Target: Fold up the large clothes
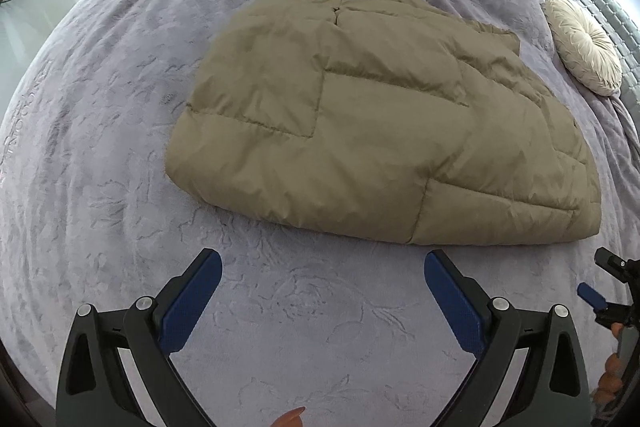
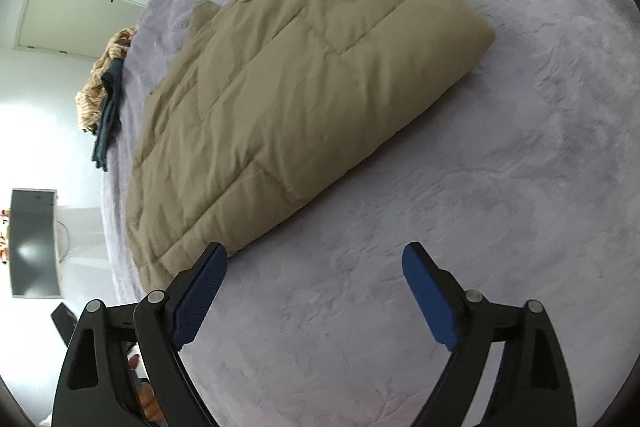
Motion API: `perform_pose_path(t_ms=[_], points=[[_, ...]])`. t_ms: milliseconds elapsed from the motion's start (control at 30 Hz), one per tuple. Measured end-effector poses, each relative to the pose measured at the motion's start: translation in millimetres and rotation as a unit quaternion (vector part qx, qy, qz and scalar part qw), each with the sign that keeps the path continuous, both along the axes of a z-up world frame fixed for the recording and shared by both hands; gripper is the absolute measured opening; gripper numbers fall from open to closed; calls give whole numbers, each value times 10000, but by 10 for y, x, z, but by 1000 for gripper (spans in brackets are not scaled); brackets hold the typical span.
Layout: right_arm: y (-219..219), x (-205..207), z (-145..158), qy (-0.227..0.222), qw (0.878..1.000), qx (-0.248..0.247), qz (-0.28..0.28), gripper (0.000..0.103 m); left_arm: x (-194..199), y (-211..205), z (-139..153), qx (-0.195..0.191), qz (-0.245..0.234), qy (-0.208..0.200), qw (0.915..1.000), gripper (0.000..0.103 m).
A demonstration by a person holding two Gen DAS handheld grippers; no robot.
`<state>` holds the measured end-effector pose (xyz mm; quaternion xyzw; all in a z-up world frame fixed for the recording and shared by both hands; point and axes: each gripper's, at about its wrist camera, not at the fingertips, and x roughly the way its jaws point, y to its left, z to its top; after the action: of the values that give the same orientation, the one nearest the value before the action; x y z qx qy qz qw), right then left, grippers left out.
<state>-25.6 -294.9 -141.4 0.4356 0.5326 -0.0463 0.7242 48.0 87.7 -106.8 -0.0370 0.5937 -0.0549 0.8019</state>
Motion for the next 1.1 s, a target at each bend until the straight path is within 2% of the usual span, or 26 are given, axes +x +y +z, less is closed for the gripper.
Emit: perform_pose_path(t_ms=[100,167,333,433,567,667,733,933,1100], points=[[58,14,-20,-29,10000,53,-21,92,11,0,-27,184,17,-10,9998,101],[98,31,-53,-6,10000,77,-5,103,26,14,-54,224,34,-12,9997,101],[131,37,-175,25,9994,272,-189,103,73,106,-187,68,114,172,9998,101],[123,43,-228,24,9988,350,-327,103,89,205,-249,-458,200,313,9983,101],[110,74,-260,-13,9986,406,-336,103,127,404,-283,-1044,573,284,9925,101],[113,141,-245,-125,9986,469,-228,103,168,601,-373,-1590,1043,323,9812,101],[108,208,-250,-168,9983,534,-172,103,193,703,-464,-2021,1284,354,9703,101],[43,390,-438,-289,9910,1261,-346,103,273,730,-682,-2701,1367,372,9523,101],[11,498,-558,-511,9847,1575,-542,103,428,608,-821,-2937,1242,359,9471,101]])
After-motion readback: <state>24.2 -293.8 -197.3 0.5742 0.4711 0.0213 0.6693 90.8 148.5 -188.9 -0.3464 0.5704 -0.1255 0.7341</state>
